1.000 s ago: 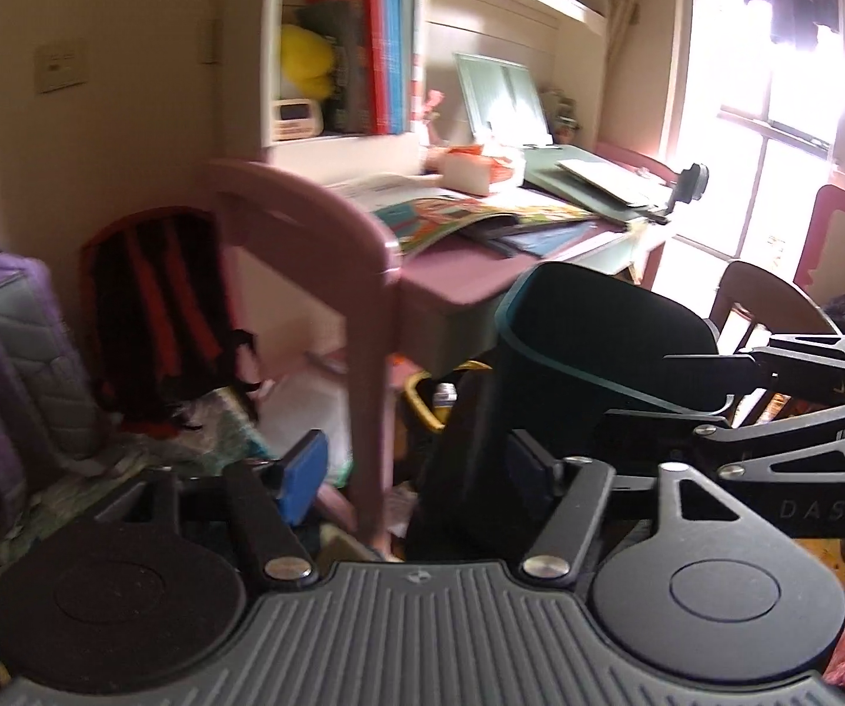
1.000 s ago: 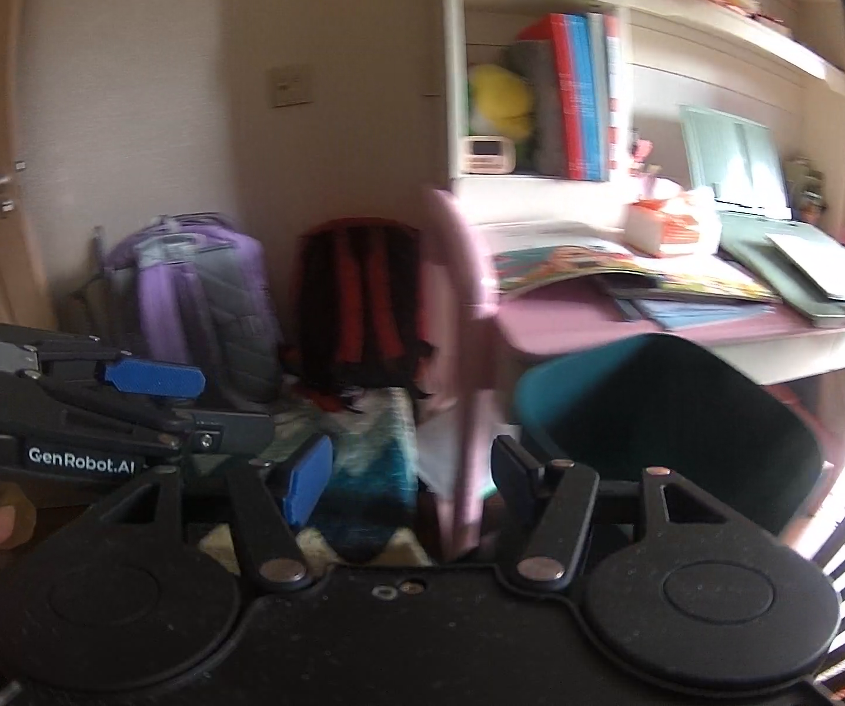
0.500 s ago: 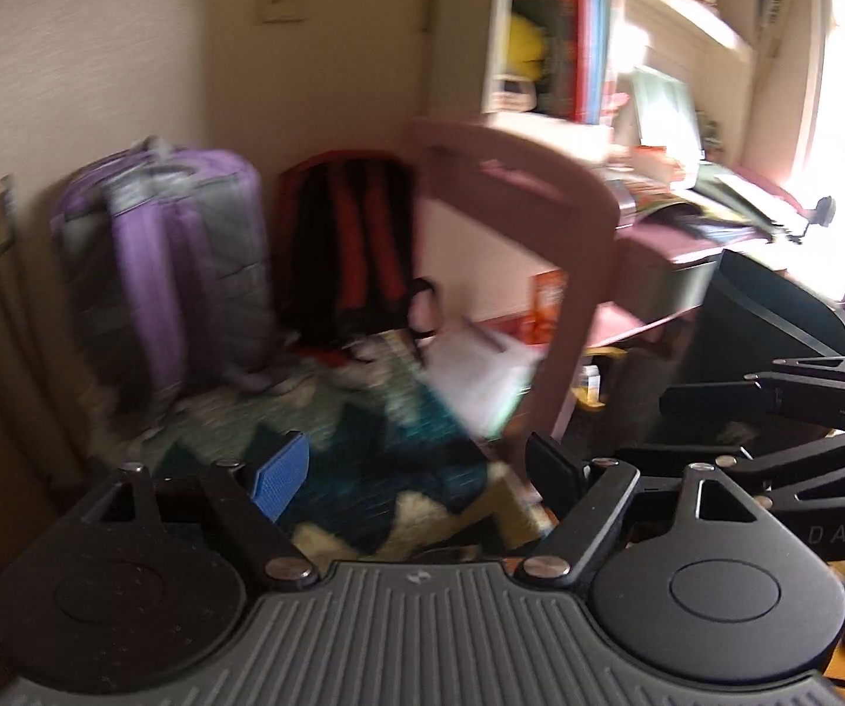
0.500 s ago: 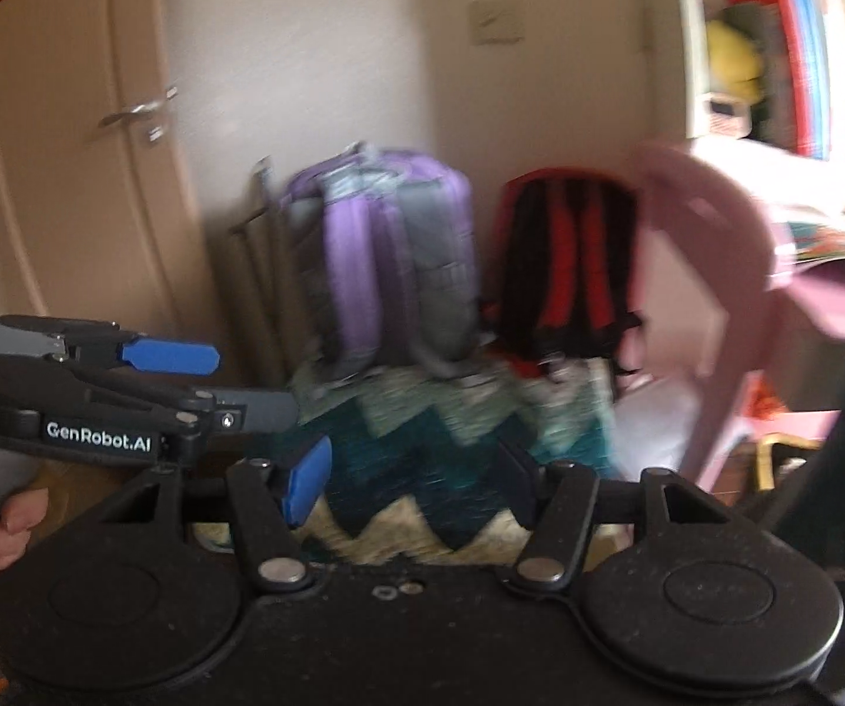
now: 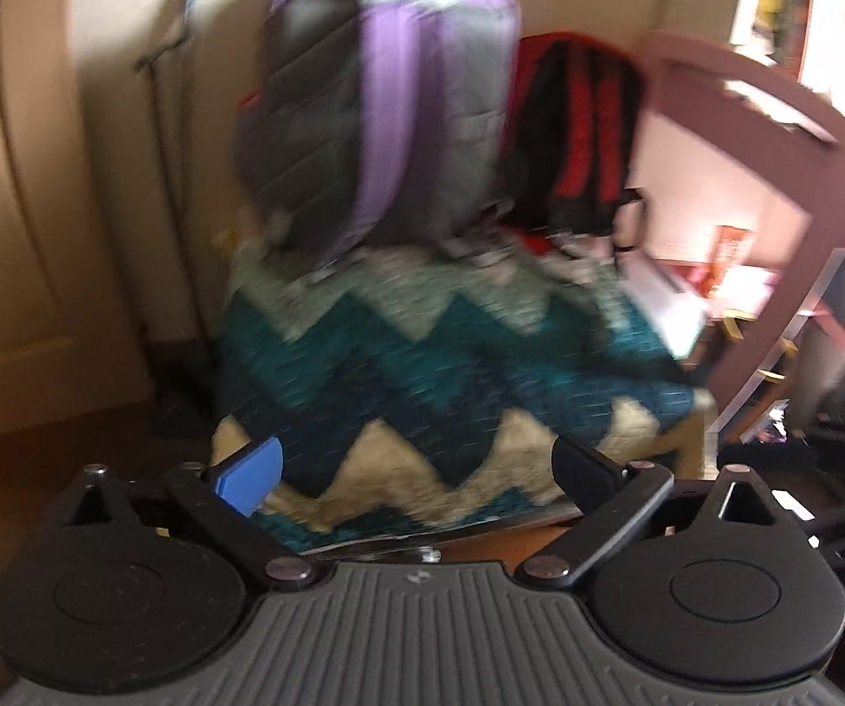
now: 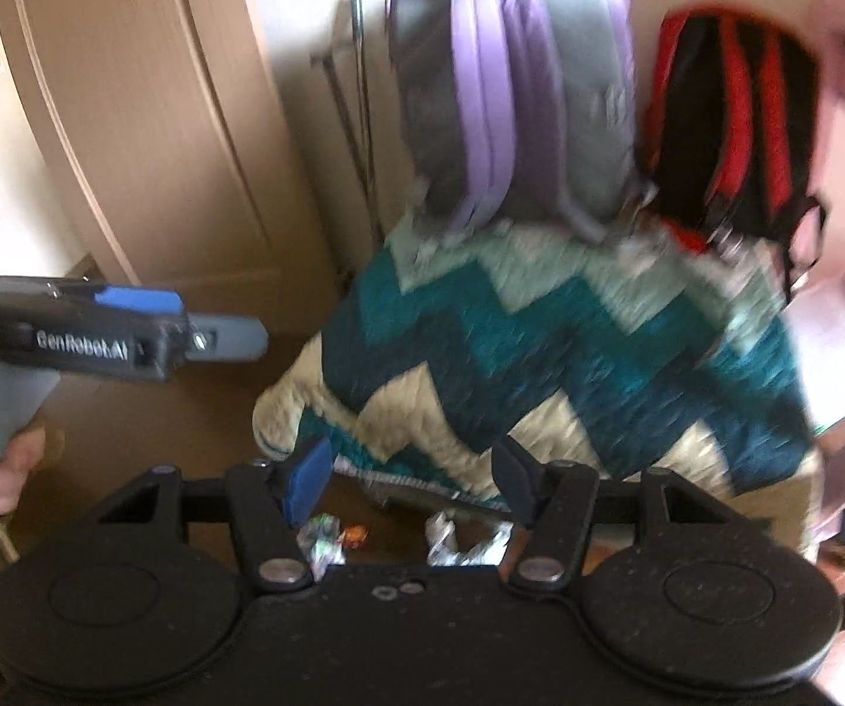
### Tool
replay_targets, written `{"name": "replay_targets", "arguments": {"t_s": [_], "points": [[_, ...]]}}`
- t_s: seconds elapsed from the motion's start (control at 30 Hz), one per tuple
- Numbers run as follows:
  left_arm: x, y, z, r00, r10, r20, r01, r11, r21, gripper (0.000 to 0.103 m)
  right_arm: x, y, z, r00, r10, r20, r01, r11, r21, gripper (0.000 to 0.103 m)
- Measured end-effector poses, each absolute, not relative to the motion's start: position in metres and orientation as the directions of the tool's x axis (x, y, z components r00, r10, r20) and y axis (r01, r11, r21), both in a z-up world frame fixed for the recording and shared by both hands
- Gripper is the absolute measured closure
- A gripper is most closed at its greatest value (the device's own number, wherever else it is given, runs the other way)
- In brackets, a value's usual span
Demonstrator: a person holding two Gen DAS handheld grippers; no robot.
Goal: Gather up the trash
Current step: 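Move both tools back down toward the remaining trash under the bench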
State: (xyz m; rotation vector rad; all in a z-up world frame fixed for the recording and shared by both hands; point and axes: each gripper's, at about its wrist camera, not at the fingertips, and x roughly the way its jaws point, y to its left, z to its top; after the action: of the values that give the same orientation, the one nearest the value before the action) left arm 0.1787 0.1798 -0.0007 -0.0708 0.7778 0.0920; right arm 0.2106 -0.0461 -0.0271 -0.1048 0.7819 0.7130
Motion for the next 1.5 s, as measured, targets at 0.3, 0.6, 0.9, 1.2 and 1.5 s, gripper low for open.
{"name": "replay_targets", "arguments": {"t_s": [0.3,0.6,0.9,1.2,1.5], "points": [[0.217,0.3,-0.133,0.532,0.199,-0.823,-0.359,0.933,-0.006,0.003,0.263,0.002,-0.168,0.384,0.491,-0.782,-0.554,0.8,0.23,0.043],[0.233,0.367,-0.288,0.239,0.243,-0.94,-0.454,0.884,0.113,0.003,0.311,0.012,-0.307,0.334,0.369,-0.867,-0.311,0.912,0.269,0.043],[0.231,0.386,-0.405,0.062,0.169,-0.984,-0.471,0.874,0.121,0.003,0.351,0.016,-0.427,0.209,0.277,-0.938,-0.032,0.96,0.277,0.043],[0.238,0.391,-0.482,-0.006,0.118,-0.993,-0.52,0.848,0.104,0.003,0.381,0.035,-0.487,0.191,0.238,-0.952,0.022,0.969,0.247,0.043],[0.232,0.388,-0.516,-0.02,0.083,-0.996,-0.539,0.838,0.081,0.004,0.393,0.045,-0.518,0.203,0.232,-0.951,0.12,0.958,0.259,0.043]]}}
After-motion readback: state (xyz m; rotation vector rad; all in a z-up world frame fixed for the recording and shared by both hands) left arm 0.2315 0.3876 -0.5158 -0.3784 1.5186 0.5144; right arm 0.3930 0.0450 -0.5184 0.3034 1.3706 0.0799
